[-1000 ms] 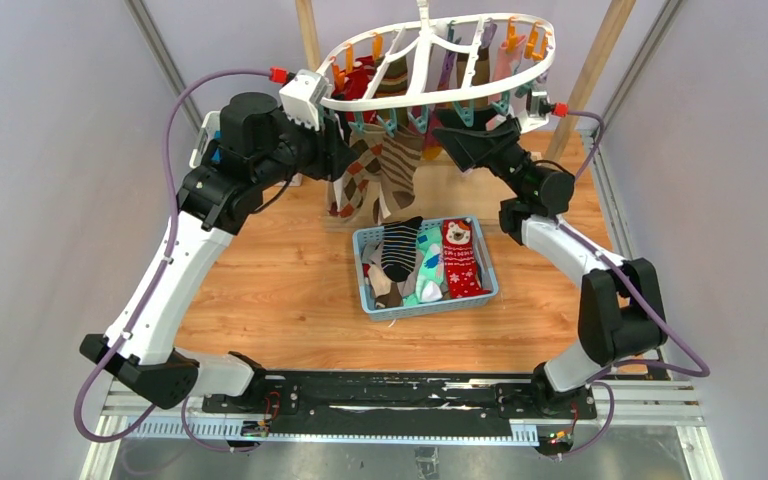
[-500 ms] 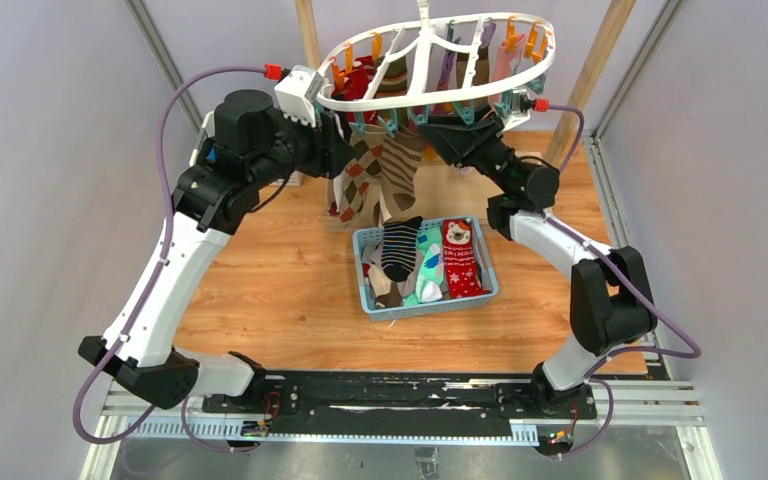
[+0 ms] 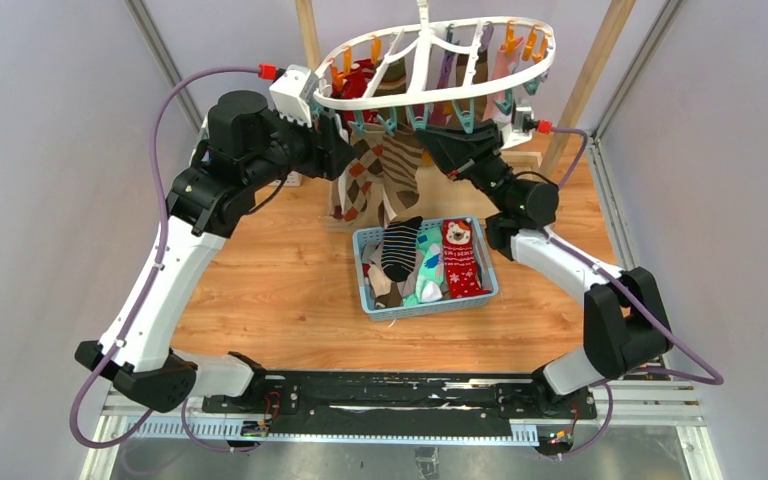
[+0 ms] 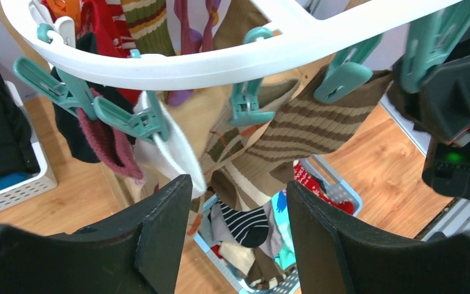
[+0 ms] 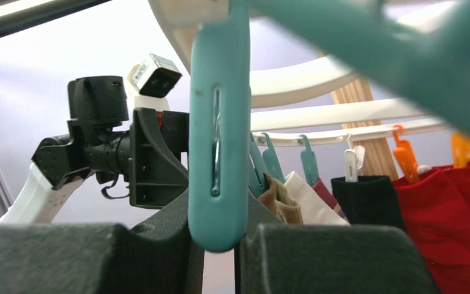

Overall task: Clip the socks to the hanger
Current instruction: Open the clamp at the hanger.

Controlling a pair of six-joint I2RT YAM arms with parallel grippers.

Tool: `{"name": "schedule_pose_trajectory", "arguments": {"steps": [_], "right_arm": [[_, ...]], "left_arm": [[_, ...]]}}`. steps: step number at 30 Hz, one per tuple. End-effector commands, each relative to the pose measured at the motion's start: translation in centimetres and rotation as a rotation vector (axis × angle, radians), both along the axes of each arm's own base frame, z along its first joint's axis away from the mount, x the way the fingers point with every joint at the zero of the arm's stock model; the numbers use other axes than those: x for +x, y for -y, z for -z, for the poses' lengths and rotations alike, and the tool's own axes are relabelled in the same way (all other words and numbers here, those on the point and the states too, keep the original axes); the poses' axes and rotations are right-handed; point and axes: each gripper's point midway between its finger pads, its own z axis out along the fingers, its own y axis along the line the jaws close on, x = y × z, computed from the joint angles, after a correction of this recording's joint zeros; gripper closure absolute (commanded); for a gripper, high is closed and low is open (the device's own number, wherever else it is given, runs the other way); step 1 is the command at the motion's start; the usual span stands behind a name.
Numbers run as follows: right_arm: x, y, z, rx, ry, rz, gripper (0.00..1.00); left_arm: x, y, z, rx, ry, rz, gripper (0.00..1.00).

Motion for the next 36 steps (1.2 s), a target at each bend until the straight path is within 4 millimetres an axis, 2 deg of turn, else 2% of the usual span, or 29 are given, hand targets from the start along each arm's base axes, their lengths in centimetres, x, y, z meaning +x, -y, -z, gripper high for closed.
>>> {"name": "schedule_pose_trajectory", "arguments": {"steps": [1, 7, 12, 15, 19, 22, 30, 36], "right_arm": [[-0.6, -2.2, 0.1, -0.015, 0.011, 0.103, 1.00], [-0.2, -4.9, 0.3, -0.061, 0.003, 0.263, 1.00], [-0.6, -6.2, -0.7, -0.087, 0.023, 0.352, 1.00], [-1.1, -7.3, -1.0, -0.120, 0.047, 0.379, 1.00], [-1.4, -8.6, -1.1, -0.147, 0.062, 0.371, 1.00], [-1.4, -9.2, -0.8, -0.159, 0.059, 0.362, 1.00], [-1.7, -10.3, -0.6, -0.179, 0.068, 0.327, 1.00], [-1.7, -10.6, -0.2, -0.196, 0.064, 0.316, 1.00]], "left_arm": [[-1.4, -0.3, -2.7, -0.047, 0.049, 0.015, 0.37], [-2.7, 0.9, -3.6, -0.112, 0.019, 0.094, 0.37], [-3.1, 2.3, -5.6, -0.217, 0.017, 0.144, 0.34], [-3.0, 2.8, -7.4, -0.260, 0.027, 0.158, 0.33], [-2.1, 3.5, -8.3, -0.304, 0.015, 0.157, 0.25], [-1.5, 4.0, -9.0, -0.331, 0.030, 0.166, 0.24], [0.2, 5.3, -7.9, -0.335, -0.010, 0.175, 0.30], [1.2, 5.5, -8.4, -0.331, 0.009, 0.159, 0.36]]}}
